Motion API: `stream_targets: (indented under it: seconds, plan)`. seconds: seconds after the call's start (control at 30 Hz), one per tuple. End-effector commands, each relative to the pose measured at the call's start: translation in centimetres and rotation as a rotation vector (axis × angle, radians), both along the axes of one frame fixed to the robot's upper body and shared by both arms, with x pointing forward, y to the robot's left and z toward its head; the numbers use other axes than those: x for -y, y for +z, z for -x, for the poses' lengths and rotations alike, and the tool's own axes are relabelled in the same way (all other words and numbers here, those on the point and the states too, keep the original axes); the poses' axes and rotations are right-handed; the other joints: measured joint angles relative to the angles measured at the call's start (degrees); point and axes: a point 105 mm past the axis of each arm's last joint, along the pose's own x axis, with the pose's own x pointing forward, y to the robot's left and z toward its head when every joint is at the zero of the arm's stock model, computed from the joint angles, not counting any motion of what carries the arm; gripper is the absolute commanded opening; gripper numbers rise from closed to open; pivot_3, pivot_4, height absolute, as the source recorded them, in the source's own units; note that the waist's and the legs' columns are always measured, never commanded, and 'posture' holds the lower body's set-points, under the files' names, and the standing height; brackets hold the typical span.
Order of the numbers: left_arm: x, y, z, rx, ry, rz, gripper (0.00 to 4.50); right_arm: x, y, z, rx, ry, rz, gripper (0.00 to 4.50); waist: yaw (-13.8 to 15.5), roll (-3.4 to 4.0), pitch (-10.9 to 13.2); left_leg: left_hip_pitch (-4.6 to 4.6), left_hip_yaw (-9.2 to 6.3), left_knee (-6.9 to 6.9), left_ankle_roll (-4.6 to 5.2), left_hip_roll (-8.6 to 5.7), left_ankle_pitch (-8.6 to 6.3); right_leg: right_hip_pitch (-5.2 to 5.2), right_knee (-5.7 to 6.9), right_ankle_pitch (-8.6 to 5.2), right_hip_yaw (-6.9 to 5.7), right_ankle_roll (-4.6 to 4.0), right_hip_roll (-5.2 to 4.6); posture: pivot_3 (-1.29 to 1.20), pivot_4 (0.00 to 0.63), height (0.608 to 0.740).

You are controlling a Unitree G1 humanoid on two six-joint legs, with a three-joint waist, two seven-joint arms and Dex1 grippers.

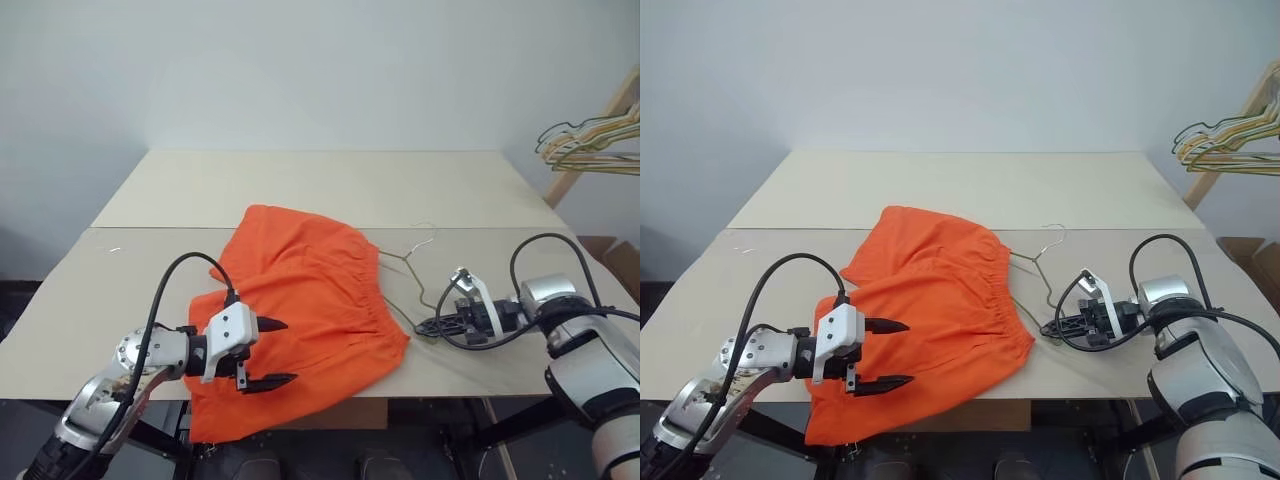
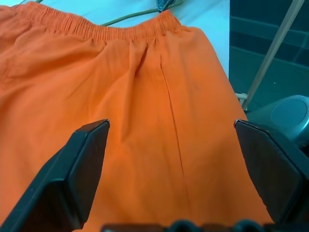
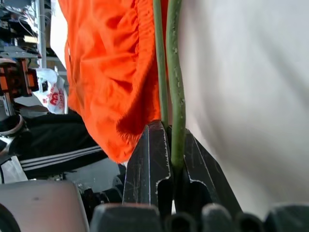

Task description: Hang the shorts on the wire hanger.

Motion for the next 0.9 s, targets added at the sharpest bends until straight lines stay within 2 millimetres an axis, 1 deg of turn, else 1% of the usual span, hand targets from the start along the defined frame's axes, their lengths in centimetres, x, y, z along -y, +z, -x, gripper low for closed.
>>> stream_targets:
  seconds: [0.03, 0.13, 0.3, 0.43, 0.67, 0.77, 0.8, 0.9]
  plan:
    - [0.3, 0.7, -0.1, 0.048, -0.015, 0.004, 4.49, -1.0, 1.4, -0.4, 0.054, 0.041, -0.088, 0.0, 0.04, 0.0, 0.0, 0.0, 0.0, 0.01, 0.0, 0.0, 0.0, 0.0, 0.01, 0.0, -0.01, 0.0, 0.0, 0.06, 0.0, 0.74]
    - [0.3, 0.6, -0.2, 0.05, -0.014, -0.001, 4.49, -1.1, 1.5, -1.1, 0.068, 0.004, -0.101, 0.0, -0.08, 0.01, -0.01, 0.05, -0.01, 0.02, 0.0, 0.02, 0.0, 0.02, 0.05, 0.01, -0.02, -0.01, 0.03, 0.06, 0.0, 0.74]
    - [0.3, 0.5, -0.4, 0.055, -0.009, -0.004, 4.49, -0.7, 1.7, -2.8, 0.13, -0.122, -0.092, 0.0, -0.23, 0.01, -0.01, 0.06, -0.03, 0.02, 0.0, 0.02, 0.0, 0.02, 0.05, 0.01, -0.02, -0.02, 0.05, 0.06, 0.0, 0.74]
    - [0.4, 0.2, -0.3, 0.055, -0.011, -0.014, 4.49, -0.5, 2.0, -3.4, 0.158, -0.176, -0.098, 0.0, -0.2, 0.01, -0.01, 0.03, -0.03, 0.02, 0.0, 0.01, 0.0, 0.02, 0.04, 0.01, -0.01, -0.02, 0.04, 0.06, 0.0, 0.74]
    - [0.8, -0.1, -0.2, 0.052, -0.027, -0.013, 4.49, -0.4, 2.3, -4.2, 0.256, -0.16, -0.051, 0.0, -0.27, 0.02, -0.01, 0.04, -0.02, 0.02, 0.0, 0.01, 0.0, 0.02, 0.05, 0.01, -0.01, -0.01, 0.04, 0.04, 0.0, 0.74]
    - [0.9, 0.0, -0.5, 0.059, -0.033, -0.015, 4.49, -0.2, 2.3, -5.4, 0.455, -0.104, 0.069, 0.0, -0.36, 0.02, -0.01, 0.04, -0.02, 0.01, 0.0, 0.01, 0.0, 0.02, 0.05, 0.01, -0.01, -0.01, 0.04, 0.02, 0.0, 0.74]
    - [0.9, 0.1, -0.6, 0.062, -0.034, -0.014, 4.49, -0.2, 2.5, -5.8, 0.531, -0.085, 0.106, 0.0, -0.39, 0.02, -0.01, 0.04, -0.02, 0.01, 0.0, 0.02, 0.0, 0.02, 0.05, 0.01, 0.0, -0.01, 0.04, 0.02, 0.0, 0.74]
    - [0.9, 0.5, -1.0, 0.088, -0.033, -0.013, 4.49, -0.1, 3.3, -6.4, 0.686, -0.06, 0.16, 0.0, -0.46, 0.04, -0.01, 0.0, -0.02, 0.01, 0.0, 0.0, 0.0, 0.0, 0.04, 0.01, 0.0, -0.01, 0.02, 0.01, 0.0, 0.74]
